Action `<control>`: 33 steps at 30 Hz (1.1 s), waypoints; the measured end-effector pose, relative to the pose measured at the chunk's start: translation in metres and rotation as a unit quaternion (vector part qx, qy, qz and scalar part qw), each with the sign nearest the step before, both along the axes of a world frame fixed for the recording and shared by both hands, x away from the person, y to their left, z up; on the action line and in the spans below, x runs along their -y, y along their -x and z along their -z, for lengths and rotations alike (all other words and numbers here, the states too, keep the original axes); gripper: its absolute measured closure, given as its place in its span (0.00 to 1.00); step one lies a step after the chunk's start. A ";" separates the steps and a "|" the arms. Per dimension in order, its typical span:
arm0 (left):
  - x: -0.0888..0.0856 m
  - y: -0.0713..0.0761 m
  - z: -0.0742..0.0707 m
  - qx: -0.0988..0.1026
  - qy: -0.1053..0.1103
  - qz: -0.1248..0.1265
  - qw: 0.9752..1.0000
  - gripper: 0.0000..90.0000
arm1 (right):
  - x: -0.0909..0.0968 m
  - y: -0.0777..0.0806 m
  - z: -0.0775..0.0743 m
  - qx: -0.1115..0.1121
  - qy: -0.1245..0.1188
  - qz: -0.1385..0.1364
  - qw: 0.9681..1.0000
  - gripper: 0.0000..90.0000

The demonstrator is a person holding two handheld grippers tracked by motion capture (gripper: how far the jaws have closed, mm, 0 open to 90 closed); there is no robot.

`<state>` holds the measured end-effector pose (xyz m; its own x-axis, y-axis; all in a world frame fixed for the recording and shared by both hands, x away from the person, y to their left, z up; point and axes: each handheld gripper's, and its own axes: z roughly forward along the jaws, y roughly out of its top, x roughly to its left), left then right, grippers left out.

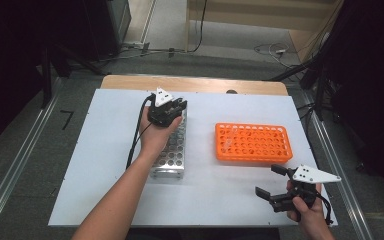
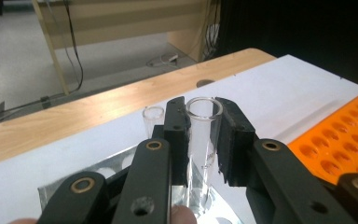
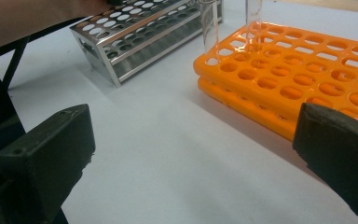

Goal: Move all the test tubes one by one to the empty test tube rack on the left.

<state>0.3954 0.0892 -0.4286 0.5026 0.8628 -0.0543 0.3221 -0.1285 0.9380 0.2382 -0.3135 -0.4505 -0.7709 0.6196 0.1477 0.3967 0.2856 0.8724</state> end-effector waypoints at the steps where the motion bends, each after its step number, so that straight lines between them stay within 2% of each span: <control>1: 0.000 0.000 0.000 -0.003 -0.002 0.000 1.000 0.84 | 0.000 0.000 0.000 0.000 0.000 0.000 1.000 0.00; 6: 0.001 0.001 0.001 -0.016 -0.021 0.001 1.000 0.84 | -0.001 0.000 0.000 -0.002 -0.001 -0.001 1.000 0.00; 9: 0.002 0.000 0.003 -0.029 -0.026 0.005 0.999 0.84 | -0.001 0.000 0.000 -0.003 -0.001 -0.001 1.000 0.00; 15: 0.002 -0.002 0.003 -0.041 -0.038 0.007 0.998 0.83 | -0.001 0.000 0.000 -0.003 0.000 -0.002 1.000 0.00; 22: 0.000 -0.001 0.002 -0.050 -0.027 0.013 0.998 0.75 | -0.001 0.000 0.000 -0.003 0.000 -0.003 1.000 0.00; 27: -0.004 0.004 -0.001 -0.053 0.002 0.026 0.998 0.63 | -0.002 0.000 0.000 -0.004 -0.002 -0.003 1.000 0.00; 31: -0.005 0.012 -0.006 -0.053 0.014 0.030 0.998 0.39 | -0.002 -0.002 0.000 -0.003 -0.004 -0.002 1.000 0.00; 33: -0.007 0.017 -0.009 -0.053 0.028 0.034 0.998 0.27 | -0.002 -0.002 -0.001 -0.004 -0.007 -0.001 1.000 0.00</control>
